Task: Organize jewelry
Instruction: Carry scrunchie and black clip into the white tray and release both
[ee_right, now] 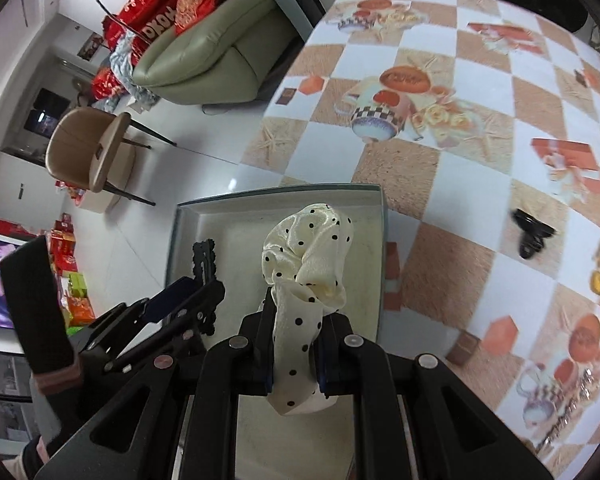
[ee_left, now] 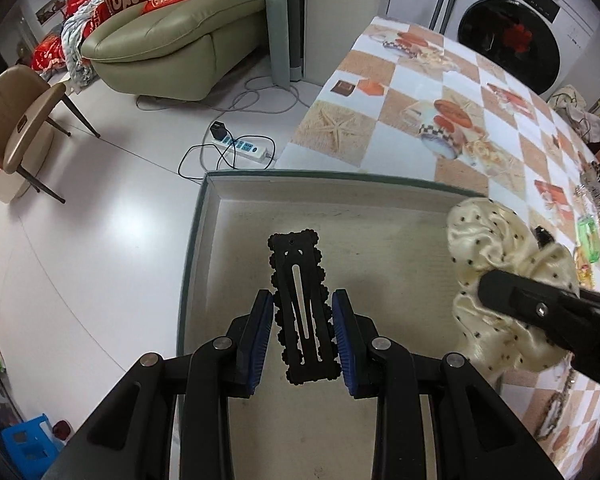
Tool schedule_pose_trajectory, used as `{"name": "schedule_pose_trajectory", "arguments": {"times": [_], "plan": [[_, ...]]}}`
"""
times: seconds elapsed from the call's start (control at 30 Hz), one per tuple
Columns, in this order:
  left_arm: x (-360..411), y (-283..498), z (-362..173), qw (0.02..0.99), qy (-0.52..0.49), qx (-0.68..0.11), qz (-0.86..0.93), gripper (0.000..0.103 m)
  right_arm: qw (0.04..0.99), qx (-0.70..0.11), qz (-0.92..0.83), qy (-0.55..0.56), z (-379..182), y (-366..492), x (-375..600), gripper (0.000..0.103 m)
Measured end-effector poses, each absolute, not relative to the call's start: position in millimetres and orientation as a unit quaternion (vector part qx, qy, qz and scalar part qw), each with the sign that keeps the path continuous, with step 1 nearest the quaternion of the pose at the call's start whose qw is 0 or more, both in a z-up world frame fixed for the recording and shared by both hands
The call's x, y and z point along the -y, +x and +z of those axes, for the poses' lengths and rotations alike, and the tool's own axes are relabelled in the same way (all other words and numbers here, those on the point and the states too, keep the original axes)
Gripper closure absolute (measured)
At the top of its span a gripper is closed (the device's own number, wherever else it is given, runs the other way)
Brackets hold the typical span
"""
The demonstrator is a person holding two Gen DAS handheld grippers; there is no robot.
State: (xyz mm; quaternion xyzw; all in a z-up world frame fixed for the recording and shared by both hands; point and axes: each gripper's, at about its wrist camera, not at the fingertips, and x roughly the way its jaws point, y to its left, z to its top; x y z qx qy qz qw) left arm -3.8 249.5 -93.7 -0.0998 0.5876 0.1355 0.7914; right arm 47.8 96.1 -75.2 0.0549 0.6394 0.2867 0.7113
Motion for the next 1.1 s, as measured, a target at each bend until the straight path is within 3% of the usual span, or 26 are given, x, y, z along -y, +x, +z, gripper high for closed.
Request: {"name": "schedule_pose_trajectory", "arguments": {"times": [0.57,0.83,0.87,0.9,0.93,0.97,1.1], "plan": [[-242,-6,-117,0.782,-0.075,-0.602,0.140,0.066,0.695,-0.663,0.278,0.015,-118,69,-123,0.082],[-246,-12,-117,0.777,-0.092,-0.606,0.144,0.066,0.691,-0.670,0.270,0.021,-122,71,-120,0.070],[-246,-14,-117,0.777,-0.093,-0.606,0.144,0.057,0.690,-0.671,0.271,0.025,-124,71,-120,0.068],[-245,-15,-116,0.778,-0.094,-0.605,0.144,0.042,0.689,-0.672,0.272,0.030,-125,72,-121,0.063],[-245,-17,-114,0.781,-0.094,-0.600,0.148,0.012,0.689,-0.672,0.270,0.033,-126,73,-124,0.057],[-244,-19,-109,0.788,-0.090,-0.589,0.156,0.004,0.690,-0.671,0.269,0.033,-126,73,-124,0.054],[-241,-19,-103,0.794,-0.085,-0.584,0.147,0.004,0.685,-0.672,0.274,0.056,-121,76,-120,0.042]]}}
